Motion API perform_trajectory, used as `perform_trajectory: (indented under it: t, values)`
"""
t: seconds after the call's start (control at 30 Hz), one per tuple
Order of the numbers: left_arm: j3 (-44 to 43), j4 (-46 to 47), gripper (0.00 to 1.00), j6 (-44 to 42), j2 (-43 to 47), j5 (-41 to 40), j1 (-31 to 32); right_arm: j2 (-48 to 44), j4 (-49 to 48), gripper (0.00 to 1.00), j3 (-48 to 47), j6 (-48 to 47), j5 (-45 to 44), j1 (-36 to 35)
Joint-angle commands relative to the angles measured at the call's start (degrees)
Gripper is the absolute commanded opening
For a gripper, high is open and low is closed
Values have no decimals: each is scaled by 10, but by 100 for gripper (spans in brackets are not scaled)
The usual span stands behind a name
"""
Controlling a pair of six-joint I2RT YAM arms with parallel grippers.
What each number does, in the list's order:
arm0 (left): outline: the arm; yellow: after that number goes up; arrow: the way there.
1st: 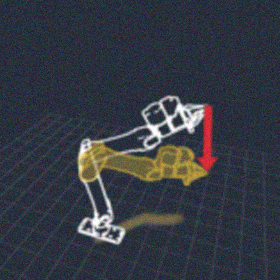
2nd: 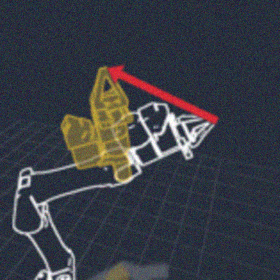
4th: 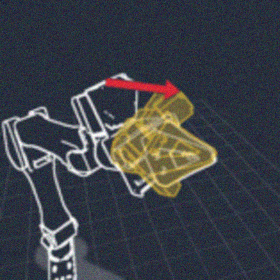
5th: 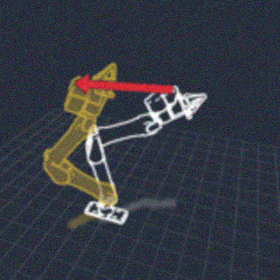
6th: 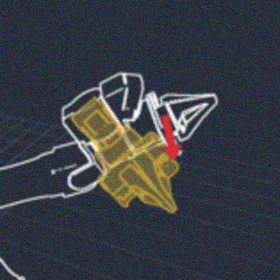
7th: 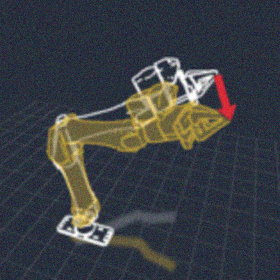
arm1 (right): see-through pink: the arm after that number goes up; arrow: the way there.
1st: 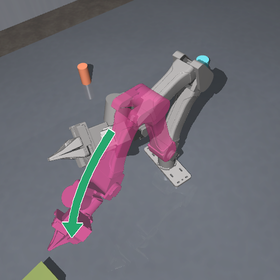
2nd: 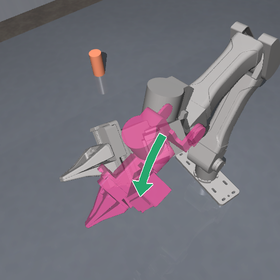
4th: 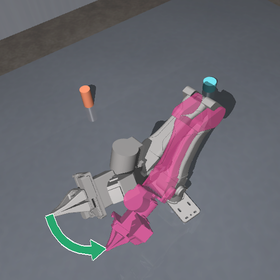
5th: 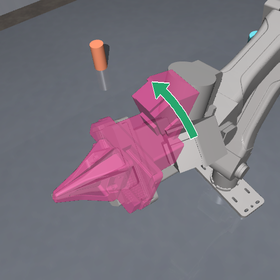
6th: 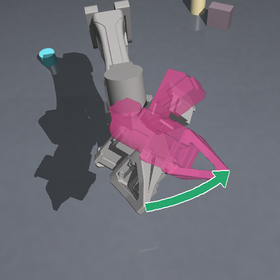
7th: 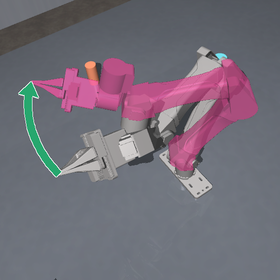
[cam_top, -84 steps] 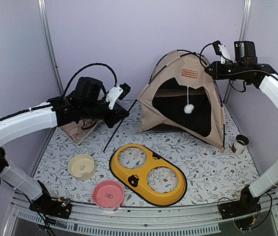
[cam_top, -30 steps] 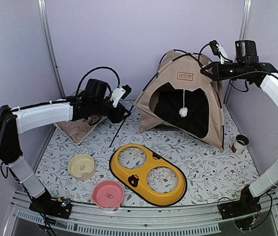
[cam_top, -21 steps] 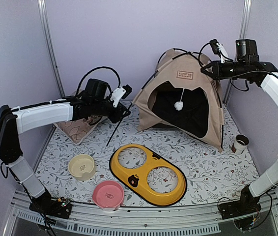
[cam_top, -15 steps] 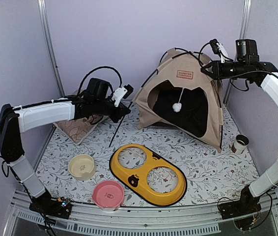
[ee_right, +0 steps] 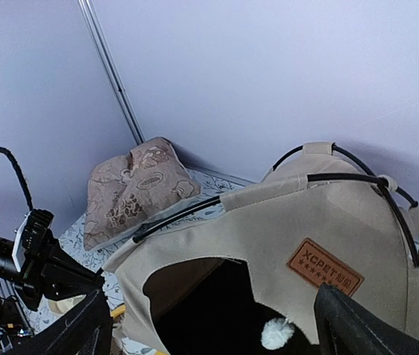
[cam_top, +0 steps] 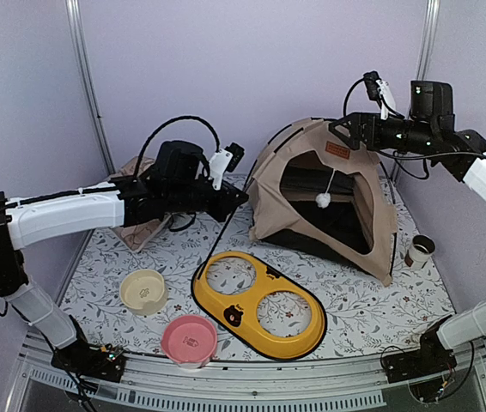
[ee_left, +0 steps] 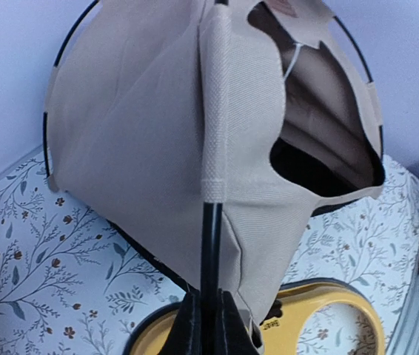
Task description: Set up the pet tent
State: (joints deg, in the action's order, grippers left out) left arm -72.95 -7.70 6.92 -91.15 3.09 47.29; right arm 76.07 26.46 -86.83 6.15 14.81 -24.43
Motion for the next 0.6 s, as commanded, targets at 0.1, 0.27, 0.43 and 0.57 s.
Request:
perform_trajectory:
  t: [0.1,0.27,0.43,0.57]
  values:
    - [37,137,0,190,78,-88,31,-65,-50,99,38,71,-31,-61]
    - [37,154,0,227,82,-115,54,-102,-93,99,122,115,-14,-128]
    - [9,145,0,250,58,-107,65,-141,-191,98,266,195,-6,-215]
    - [-7,149,0,257,40,-103,73,-148,-297,94,371,262,-12,-276]
